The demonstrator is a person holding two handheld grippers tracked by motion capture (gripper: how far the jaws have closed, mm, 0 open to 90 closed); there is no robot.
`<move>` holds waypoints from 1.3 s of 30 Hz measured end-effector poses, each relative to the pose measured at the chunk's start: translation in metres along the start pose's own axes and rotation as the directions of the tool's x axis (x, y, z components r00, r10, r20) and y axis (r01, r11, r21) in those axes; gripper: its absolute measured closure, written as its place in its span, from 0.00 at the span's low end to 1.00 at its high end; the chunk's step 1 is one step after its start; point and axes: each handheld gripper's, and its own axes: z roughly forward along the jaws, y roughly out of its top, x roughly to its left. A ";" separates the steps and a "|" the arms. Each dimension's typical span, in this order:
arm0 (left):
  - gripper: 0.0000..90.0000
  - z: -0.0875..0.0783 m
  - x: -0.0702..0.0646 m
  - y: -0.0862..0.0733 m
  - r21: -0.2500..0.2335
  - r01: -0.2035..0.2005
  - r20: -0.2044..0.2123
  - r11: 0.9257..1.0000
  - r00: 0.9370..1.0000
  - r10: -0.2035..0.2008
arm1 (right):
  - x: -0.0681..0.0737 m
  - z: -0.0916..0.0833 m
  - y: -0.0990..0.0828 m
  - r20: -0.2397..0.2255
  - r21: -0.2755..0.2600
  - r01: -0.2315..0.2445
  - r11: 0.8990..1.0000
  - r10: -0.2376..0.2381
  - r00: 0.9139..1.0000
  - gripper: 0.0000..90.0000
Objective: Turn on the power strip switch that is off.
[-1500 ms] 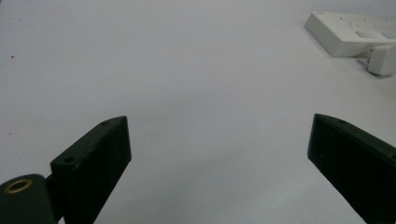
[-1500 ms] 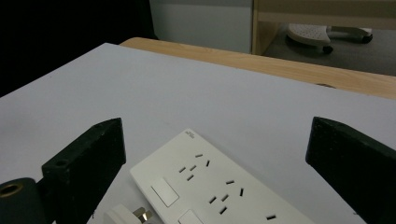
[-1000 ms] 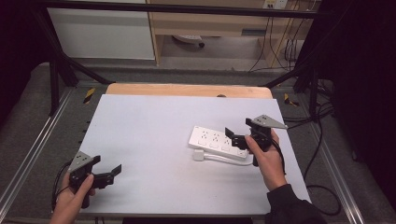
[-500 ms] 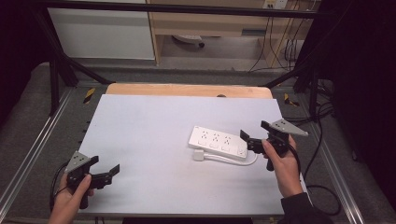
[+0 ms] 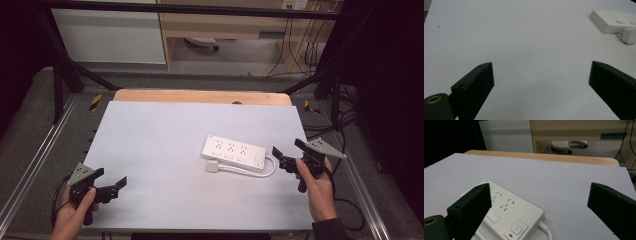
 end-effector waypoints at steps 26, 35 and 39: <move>0.07 0.000 0.000 0.000 -0.001 -0.007 0.005 1.000 1.000 0.007 | -0.013 0.001 -0.051 0.040 0.094 -0.005 0.996 0.001 0.999 0.06; 0.07 0.001 -0.001 0.000 -0.001 -0.017 0.014 1.000 1.000 0.017 | 0.003 0.008 -0.067 -0.025 0.179 0.052 0.982 -0.048 0.999 0.05; 0.07 0.001 -0.002 0.000 -0.003 -0.019 0.016 1.000 1.000 0.019 | 0.010 0.014 -0.071 -0.048 0.217 0.086 0.972 -0.077 0.996 0.04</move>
